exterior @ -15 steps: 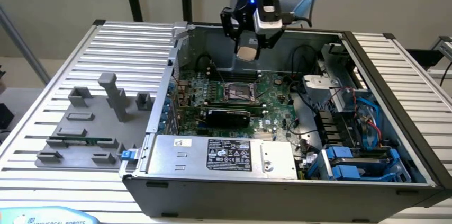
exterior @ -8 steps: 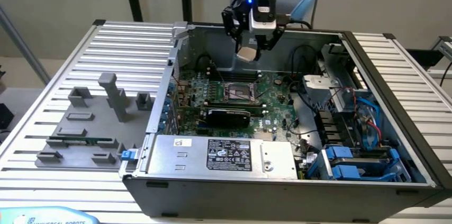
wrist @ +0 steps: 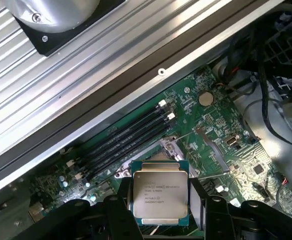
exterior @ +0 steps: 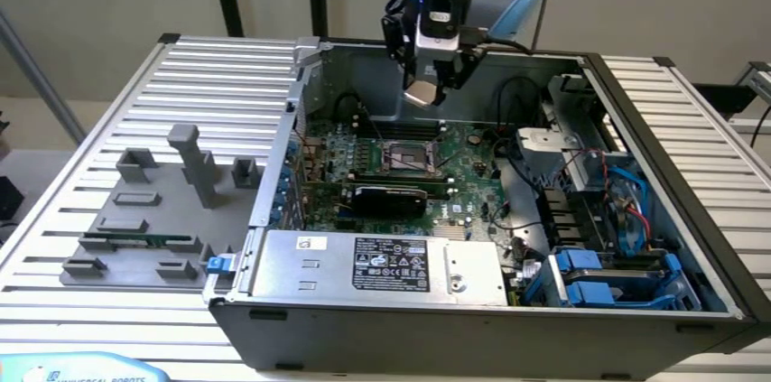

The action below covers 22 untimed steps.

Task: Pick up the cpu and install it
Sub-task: 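Place the cpu into insertion slot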

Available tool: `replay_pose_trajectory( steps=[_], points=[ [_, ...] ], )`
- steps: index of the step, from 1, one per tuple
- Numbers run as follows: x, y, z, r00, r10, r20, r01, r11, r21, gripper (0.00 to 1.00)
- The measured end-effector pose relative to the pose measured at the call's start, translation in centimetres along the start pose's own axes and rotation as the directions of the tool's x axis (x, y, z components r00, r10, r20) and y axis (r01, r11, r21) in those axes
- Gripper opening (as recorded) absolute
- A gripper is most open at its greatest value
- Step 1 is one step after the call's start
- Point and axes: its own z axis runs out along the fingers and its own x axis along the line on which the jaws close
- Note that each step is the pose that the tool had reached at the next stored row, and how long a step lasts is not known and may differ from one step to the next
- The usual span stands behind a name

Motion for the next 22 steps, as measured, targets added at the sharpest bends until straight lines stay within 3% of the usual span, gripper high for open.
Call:
replay_pose_trajectory(
  steps=[6,11,17,22],
  points=[
    [0.00,0.00,0.09,0.9942,0.107,0.0071,-0.107,0.9942,-0.0030,0.55],
    [0.00,-0.01,0.17,0.9801,0.198,0.0130,-0.198,0.9802,-0.0060,0.55],
    [-0.01,-0.02,0.26,0.9528,0.303,0.0194,-0.303,0.9530,-0.0103,0.55],
    [-0.01,-0.02,0.35,0.9211,0.389,0.0244,-0.388,0.9214,-0.0145,0.55]
  ],
)
